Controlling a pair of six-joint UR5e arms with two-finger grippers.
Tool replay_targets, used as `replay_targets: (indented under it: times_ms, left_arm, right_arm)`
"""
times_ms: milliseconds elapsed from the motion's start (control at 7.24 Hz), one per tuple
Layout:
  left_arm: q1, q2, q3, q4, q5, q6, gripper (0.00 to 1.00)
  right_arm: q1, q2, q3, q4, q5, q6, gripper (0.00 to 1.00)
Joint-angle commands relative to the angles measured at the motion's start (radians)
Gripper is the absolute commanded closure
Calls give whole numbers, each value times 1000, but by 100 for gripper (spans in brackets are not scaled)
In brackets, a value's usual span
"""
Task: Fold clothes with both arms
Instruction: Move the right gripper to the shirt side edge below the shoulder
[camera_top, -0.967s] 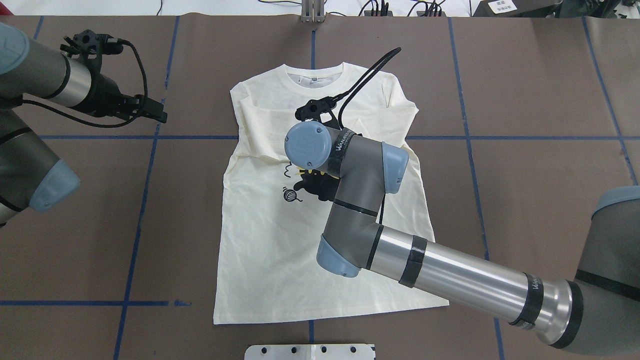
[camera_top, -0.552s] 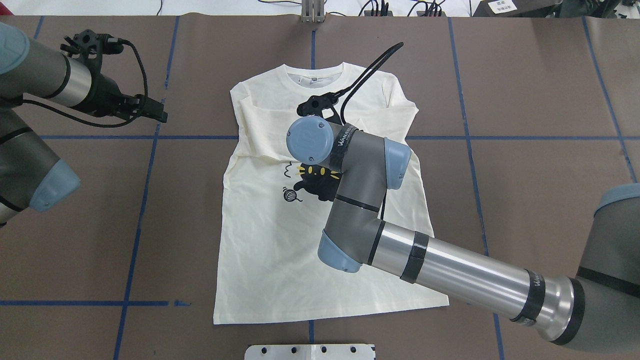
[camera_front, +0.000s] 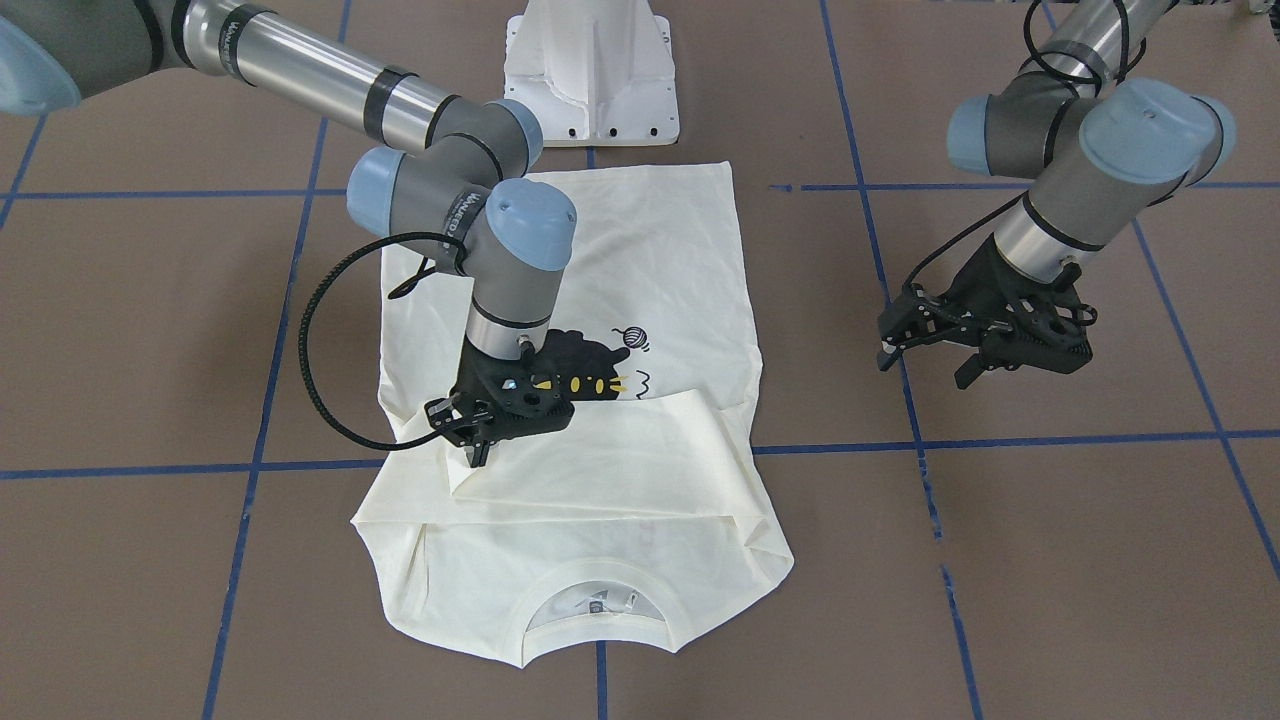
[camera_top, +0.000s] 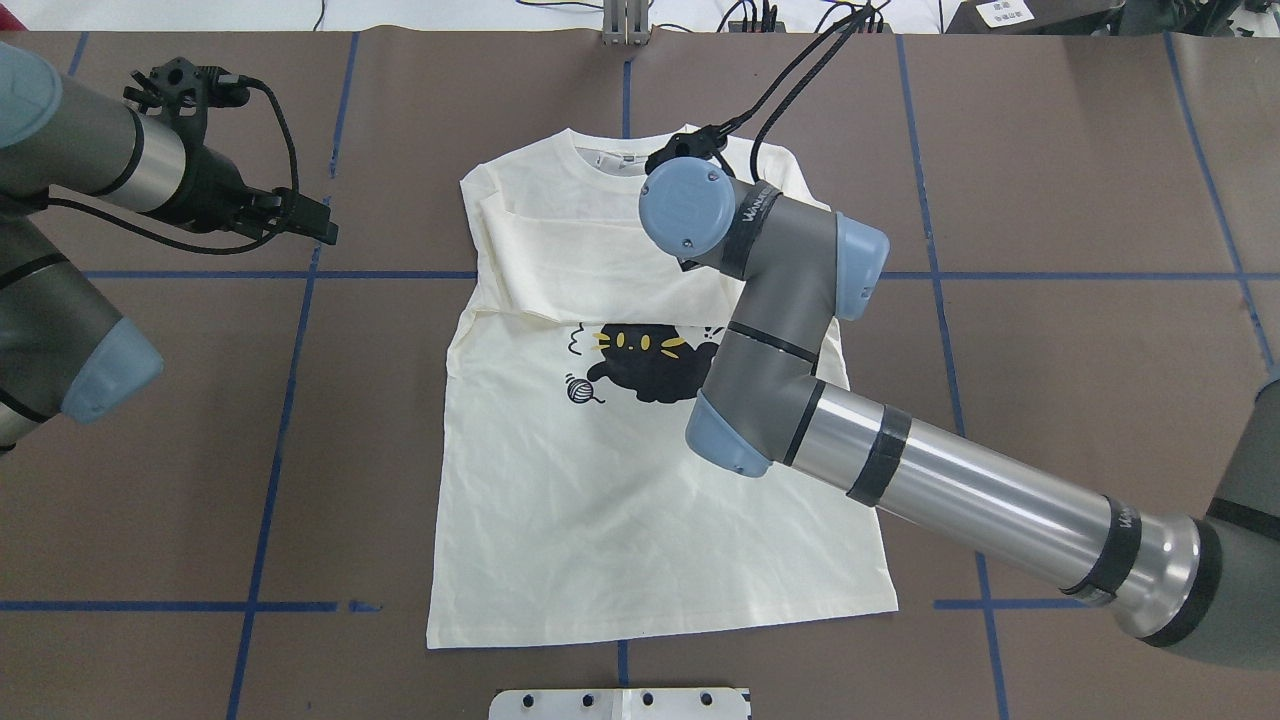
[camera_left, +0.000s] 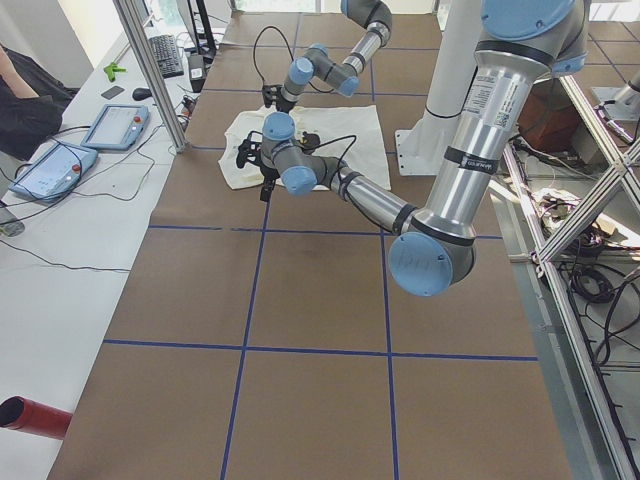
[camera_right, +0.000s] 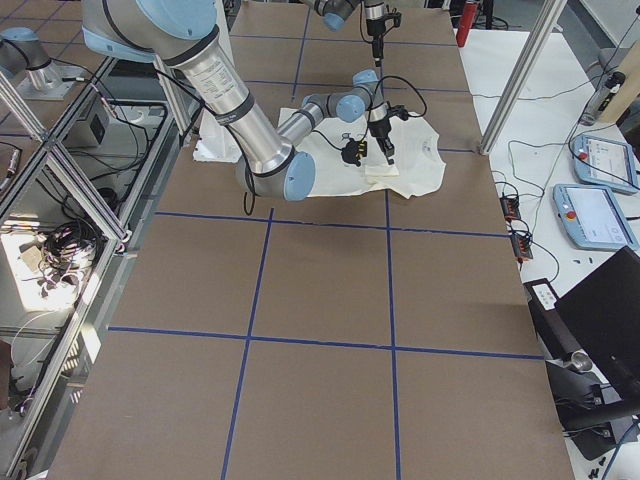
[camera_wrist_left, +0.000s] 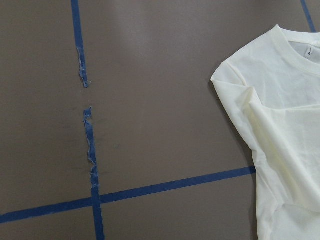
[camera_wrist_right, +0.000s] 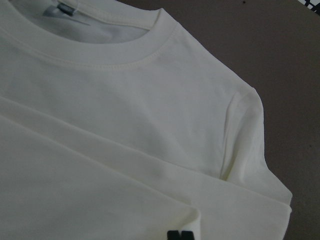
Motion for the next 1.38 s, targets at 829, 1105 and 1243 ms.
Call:
replay_targets:
  times_ms: [829,1105,1243]
  left_arm:
    - [2,4,0,0,8,0,0]
    - [2,-5,-2,-2,6,0,0]
    - [3,-14,-15,-26,8,2,0]
  right_arm:
    - [69,-77,25,60,19,-102,0]
    - [165,-66,42,68,236,-108,0]
    - [211,-74,94,65,329,-97,0]
